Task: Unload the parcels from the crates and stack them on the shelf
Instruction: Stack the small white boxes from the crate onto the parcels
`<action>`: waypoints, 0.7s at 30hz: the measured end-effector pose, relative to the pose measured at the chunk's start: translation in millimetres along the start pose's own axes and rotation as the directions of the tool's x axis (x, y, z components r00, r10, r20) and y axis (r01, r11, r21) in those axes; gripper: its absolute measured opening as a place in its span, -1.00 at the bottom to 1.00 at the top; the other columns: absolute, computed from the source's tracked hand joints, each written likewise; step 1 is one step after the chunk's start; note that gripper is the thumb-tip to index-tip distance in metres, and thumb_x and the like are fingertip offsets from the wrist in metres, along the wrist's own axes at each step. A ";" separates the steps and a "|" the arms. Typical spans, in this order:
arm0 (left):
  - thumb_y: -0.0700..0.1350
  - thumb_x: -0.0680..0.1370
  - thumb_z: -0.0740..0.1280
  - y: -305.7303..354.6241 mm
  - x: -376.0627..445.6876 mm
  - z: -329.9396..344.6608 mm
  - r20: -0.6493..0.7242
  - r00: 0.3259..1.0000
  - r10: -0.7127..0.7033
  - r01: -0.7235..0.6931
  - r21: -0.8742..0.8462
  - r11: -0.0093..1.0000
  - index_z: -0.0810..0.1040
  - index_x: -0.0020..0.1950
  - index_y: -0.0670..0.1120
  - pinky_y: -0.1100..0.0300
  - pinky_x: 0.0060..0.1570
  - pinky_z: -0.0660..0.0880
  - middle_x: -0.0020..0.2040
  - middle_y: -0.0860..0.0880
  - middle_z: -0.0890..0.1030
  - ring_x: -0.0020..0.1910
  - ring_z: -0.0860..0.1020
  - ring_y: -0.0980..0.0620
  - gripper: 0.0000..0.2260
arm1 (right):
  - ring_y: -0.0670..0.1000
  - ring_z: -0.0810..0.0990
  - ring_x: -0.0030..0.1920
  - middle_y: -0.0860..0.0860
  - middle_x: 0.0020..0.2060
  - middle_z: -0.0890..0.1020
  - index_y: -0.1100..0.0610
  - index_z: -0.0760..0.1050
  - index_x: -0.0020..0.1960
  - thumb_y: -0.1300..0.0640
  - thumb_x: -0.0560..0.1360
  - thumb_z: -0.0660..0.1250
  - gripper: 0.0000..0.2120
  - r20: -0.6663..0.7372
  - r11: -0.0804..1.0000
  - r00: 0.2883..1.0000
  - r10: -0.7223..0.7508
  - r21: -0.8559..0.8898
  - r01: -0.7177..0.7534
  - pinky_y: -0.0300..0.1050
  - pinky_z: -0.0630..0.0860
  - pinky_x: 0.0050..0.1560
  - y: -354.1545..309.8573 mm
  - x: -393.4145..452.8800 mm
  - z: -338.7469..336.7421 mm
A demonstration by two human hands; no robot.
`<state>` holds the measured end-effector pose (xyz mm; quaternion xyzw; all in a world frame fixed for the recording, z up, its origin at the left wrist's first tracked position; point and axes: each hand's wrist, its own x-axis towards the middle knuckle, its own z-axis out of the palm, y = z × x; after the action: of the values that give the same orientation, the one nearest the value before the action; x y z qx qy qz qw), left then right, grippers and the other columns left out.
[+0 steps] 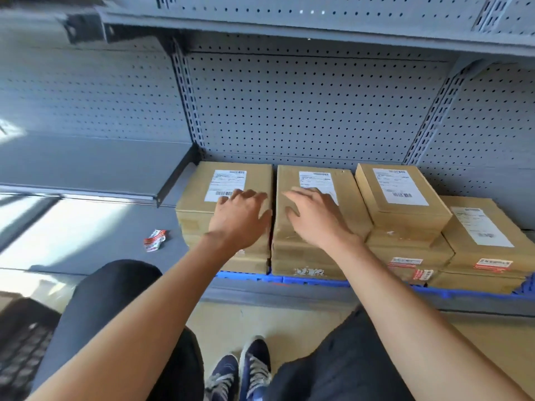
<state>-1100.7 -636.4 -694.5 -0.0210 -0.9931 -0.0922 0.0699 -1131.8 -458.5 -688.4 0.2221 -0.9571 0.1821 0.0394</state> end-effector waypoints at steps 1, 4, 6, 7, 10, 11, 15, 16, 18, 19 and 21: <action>0.13 0.65 0.20 -8.8 -4.9 -4.0 -0.007 1.000 -0.027 0.027 0.003 1.000 0.44 0.47 0.05 -0.09 0.33 0.36 0.37 -0.01 0.54 0.38 0.42 -0.10 -0.60 | 0.07 0.34 0.46 -0.04 0.44 0.46 0.03 0.43 0.47 0.07 0.66 0.20 -0.62 -0.003 0.999 1.000 -0.029 0.016 0.029 0.09 0.40 0.36 -9.5 4.6 0.5; 0.13 0.66 0.20 -36.2 -19.0 -13.5 -0.018 0.993 -0.120 0.120 0.011 0.993 0.42 0.49 0.05 -0.10 0.34 0.36 0.40 0.01 0.53 0.40 0.42 -0.09 -0.58 | 0.11 0.45 0.37 -0.04 0.37 0.52 0.02 0.45 0.45 0.06 0.65 0.20 -0.63 0.001 0.993 0.993 -0.118 0.009 0.118 0.07 0.47 0.28 -34.8 15.8 7.1; 0.12 0.66 0.21 -53.0 -28.4 -16.8 -0.017 0.985 -0.173 0.173 0.026 0.985 0.42 0.49 0.05 -0.11 0.34 0.37 0.40 0.01 0.53 0.39 0.43 -0.09 -0.59 | 0.10 0.49 0.33 -0.04 0.36 0.54 0.02 0.47 0.44 0.05 0.65 0.22 -0.63 0.015 0.988 0.988 -0.153 0.005 0.153 0.04 0.48 0.28 -47.5 22.0 16.0; 0.12 0.66 0.21 -60.4 -33.0 -18.0 -0.013 0.980 -0.199 0.200 0.030 0.979 0.42 0.49 0.05 -0.11 0.35 0.36 0.40 0.01 0.53 0.39 0.43 -0.09 -0.59 | 0.08 0.49 0.34 -0.05 0.37 0.54 0.01 0.46 0.45 0.04 0.65 0.23 -0.62 0.022 0.987 0.987 -0.162 0.013 0.162 0.02 0.47 0.30 -53.2 24.5 20.5; 0.12 0.67 0.19 -79.8 -45.8 -20.0 0.012 0.966 -0.258 0.258 0.031 0.966 0.41 0.51 0.06 -0.12 0.38 0.34 0.43 0.01 0.51 0.42 0.42 -0.08 -0.58 | 0.10 0.51 0.32 -0.06 0.37 0.54 0.01 0.45 0.46 0.05 0.64 0.25 -0.61 0.050 0.979 0.979 -0.197 0.059 0.194 0.05 0.48 0.28 -68.3 30.4 36.4; 0.13 0.67 0.19 -85.6 -49.2 -20.3 0.017 0.963 -0.271 0.270 0.033 0.962 0.41 0.51 0.06 -0.12 0.38 0.34 0.43 0.01 0.51 0.42 0.42 -0.08 -0.58 | 0.12 0.51 0.31 -0.05 0.36 0.55 0.00 0.45 0.45 0.06 0.64 0.25 -0.61 0.059 0.977 0.977 -0.206 0.074 0.201 0.08 0.49 0.26 -73.4 32.4 42.0; 0.12 0.67 0.20 -109.4 -64.7 -23.6 0.003 0.946 -0.323 0.323 0.025 0.946 0.43 0.49 0.06 -0.11 0.33 0.40 0.41 0.00 0.53 0.39 0.44 -0.09 -0.60 | 0.11 0.49 0.32 -0.07 0.35 0.55 0.00 0.43 0.47 0.09 0.64 0.24 -0.60 0.102 0.965 0.961 -0.258 0.079 0.251 0.08 0.48 0.25 -98.9 38.6 62.1; 0.11 0.67 0.19 -115.4 -70.0 -25.0 -0.002 0.941 -0.338 0.338 0.023 0.941 0.43 0.49 0.06 -0.11 0.32 0.41 0.41 0.00 0.53 0.38 0.44 -0.10 -0.60 | 0.11 0.48 0.33 -0.06 0.35 0.54 0.00 0.43 0.47 0.12 0.63 0.24 -0.60 0.114 0.960 0.954 -0.276 0.072 0.270 0.06 0.47 0.26 -106.9 39.7 66.0; 0.11 0.67 0.18 -127.9 -82.6 -28.1 -0.003 0.927 -0.375 0.375 0.022 0.927 0.42 0.50 0.06 -0.09 0.33 0.40 0.41 0.01 0.53 0.39 0.43 -0.09 -0.59 | 0.12 0.47 0.34 -0.03 0.36 0.54 -0.01 0.43 0.46 0.21 0.62 0.23 -0.57 0.127 0.949 0.941 -0.312 0.077 0.305 0.05 0.44 0.28 -125.0 42.0 74.1; 0.12 0.67 0.18 -135.3 -89.6 -30.0 -0.002 0.919 -0.395 0.395 0.022 0.919 0.42 0.50 0.06 -0.08 0.33 0.40 0.41 0.01 0.52 0.40 0.43 -0.09 -0.59 | 0.13 0.48 0.34 -0.03 0.36 0.54 -0.02 0.43 0.46 0.26 0.60 0.22 -0.54 0.127 0.943 0.936 -0.329 0.088 0.320 0.04 0.44 0.30 -135.2 43.4 78.6; 0.12 0.67 0.17 -151.5 -104.8 -34.9 -0.002 0.899 -0.439 0.439 0.022 0.898 0.42 0.50 0.07 -0.06 0.32 0.39 0.42 0.02 0.52 0.40 0.43 -0.09 -0.60 | 0.13 0.49 0.34 -0.05 0.38 0.53 -0.03 0.43 0.47 0.32 0.58 0.21 -0.48 0.123 0.928 0.921 -0.370 0.101 0.359 0.02 0.43 0.33 -156.8 47.2 87.7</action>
<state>-1000.6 -794.7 -702.8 0.2038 -0.9734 -0.0946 0.0460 -1104.8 -640.9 -710.7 0.4099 -0.8916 0.1922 -0.0033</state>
